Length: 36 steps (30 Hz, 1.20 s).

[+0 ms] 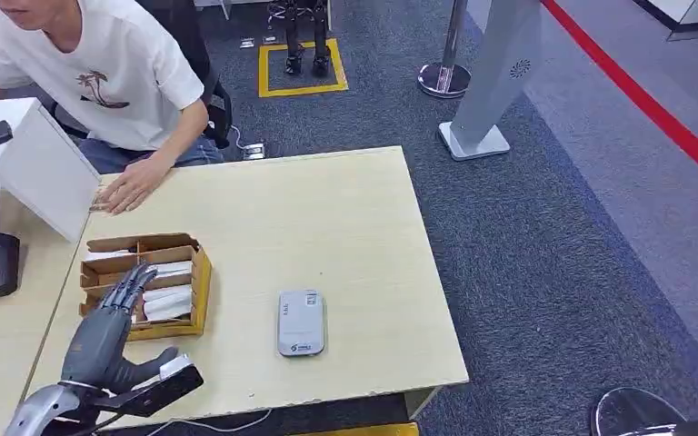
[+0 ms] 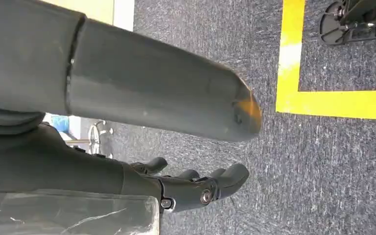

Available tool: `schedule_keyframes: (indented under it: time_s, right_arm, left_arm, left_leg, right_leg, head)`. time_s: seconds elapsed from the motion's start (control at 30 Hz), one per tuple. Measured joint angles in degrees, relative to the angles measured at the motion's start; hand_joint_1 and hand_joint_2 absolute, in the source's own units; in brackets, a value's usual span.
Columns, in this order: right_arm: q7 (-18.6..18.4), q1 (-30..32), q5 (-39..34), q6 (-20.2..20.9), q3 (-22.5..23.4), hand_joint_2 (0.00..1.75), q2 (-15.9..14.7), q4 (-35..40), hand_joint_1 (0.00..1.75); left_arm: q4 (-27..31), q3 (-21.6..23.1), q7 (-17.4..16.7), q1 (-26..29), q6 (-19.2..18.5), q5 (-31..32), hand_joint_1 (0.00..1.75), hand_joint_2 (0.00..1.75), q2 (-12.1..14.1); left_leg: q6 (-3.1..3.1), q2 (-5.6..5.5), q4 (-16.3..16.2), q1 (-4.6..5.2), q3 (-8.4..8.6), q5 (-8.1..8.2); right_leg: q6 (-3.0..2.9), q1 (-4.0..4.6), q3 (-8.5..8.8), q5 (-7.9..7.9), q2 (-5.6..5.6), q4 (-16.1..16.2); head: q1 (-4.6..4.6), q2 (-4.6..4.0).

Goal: Pass the card to the sensor for recognition and then transmit it.

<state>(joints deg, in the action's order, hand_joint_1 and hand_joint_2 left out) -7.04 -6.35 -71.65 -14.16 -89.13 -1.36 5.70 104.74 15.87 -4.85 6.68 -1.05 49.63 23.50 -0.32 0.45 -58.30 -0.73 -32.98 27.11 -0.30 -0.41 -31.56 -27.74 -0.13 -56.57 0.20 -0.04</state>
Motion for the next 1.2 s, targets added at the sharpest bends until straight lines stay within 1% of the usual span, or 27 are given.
schedule_keyframes:
  time_s: [0.13, 0.2, 0.37, 0.57, 0.67, 0.8, 1.0, 1.2]
  right_arm:
    - [0.0, 0.0, 0.0, 0.0, 0.0, 1.75, 0.2, 0.0, 0.0]
    - [-0.1, 0.0, -0.2, 0.0, 0.0, 1.75, 0.2, 0.1, 0.0]
    - [-0.7, 0.0, -0.2, 0.0, 0.0, 1.75, 0.2, 0.1, 0.0]
    - [-1.0, 0.0, -0.2, 0.0, 0.0, 1.75, 0.2, 0.1, 0.0]
    - [-1.4, 0.0, 0.4, 0.1, 0.0, 1.75, 0.2, 0.1, 0.0]
    - [-1.4, -0.1, 1.2, 0.2, 0.0, 1.75, 0.2, 0.1, 0.0]
    - [-1.4, -0.1, 2.2, 0.2, 0.0, 1.75, 0.2, 0.1, 0.0]
    - [-1.6, -0.2, 2.6, 0.2, 0.0, 1.75, 0.2, 0.1, 0.0]
  left_arm:
    - [0.2, -0.8, -1.9, 2.2, -0.3, 2.2, 0.0, 1.75, 0.0]
    - [0.2, -1.1, -3.3, 3.1, -0.4, 4.6, 0.0, 1.75, 0.3]
    - [0.2, -1.6, -5.8, 4.1, -0.6, 8.7, 0.0, 1.75, 1.5]
    - [0.0, -1.9, -6.4, 4.0, -0.8, 11.0, 0.0, 1.75, 2.1]
    - [-0.4, -1.9, -6.1, 2.7, -1.6, 11.4, 0.0, 1.75, 2.1]
    - [-2.5, -1.9, -5.2, -0.5, -3.0, 11.9, 0.0, 1.75, 2.1]
    - [-6.6, -1.8, -4.3, -5.7, -4.0, 12.0, 0.0, 1.75, 1.5]
    - [-9.3, -1.4, -4.0, -8.3, -4.3, 12.1, 0.0, 1.75, 0.9]
  left_leg:
    - [0.0, 0.0, 0.0, -0.01, 0.0, 0.0]
    - [0.0, 0.0, 0.0, -0.01, 0.01, 0.0]
    - [0.0, -0.02, 0.0, -0.01, 0.0, 0.0]
    - [0.0, -0.03, 0.0, 0.0, 0.0, 0.0]
    - [0.0, -0.06, 0.0, -0.01, 0.01, -0.01]
    - [-0.01, -0.06, 0.0, -0.01, 0.02, -0.02]
    - [-0.03, -0.05, 0.0, -0.02, 0.02, -0.03]
    - [-0.03, -0.04, 0.0, -0.01, 0.01, -0.03]
  right_leg:
    - [0.0, 0.0, 0.01, 0.0, 0.0, 0.0]
    - [0.0, 0.0, 0.01, 0.0, 0.0, 0.0]
    - [0.0, 0.0, 0.01, 0.0, -0.02, 0.0]
    - [0.0, 0.0, 0.01, 0.0, -0.04, 0.0]
    - [0.0, 0.0, 0.02, 0.0, -0.07, 0.0]
    - [-0.02, 0.0, 0.02, 0.02, -0.08, 0.0]
    - [-0.05, 0.0, 0.01, 0.04, -0.07, 0.0]
    - [-0.05, 0.01, 0.0, 0.03, -0.06, 0.0]
  head:
    - [-0.02, 0.0]
    - [0.0, 0.0]
    - [0.0, 0.0]
    - [-0.02, 0.0]
    - [0.0, 0.0]
    - [-0.02, 0.0]
    - [-0.02, 0.0]
    - [0.0, 0.0]
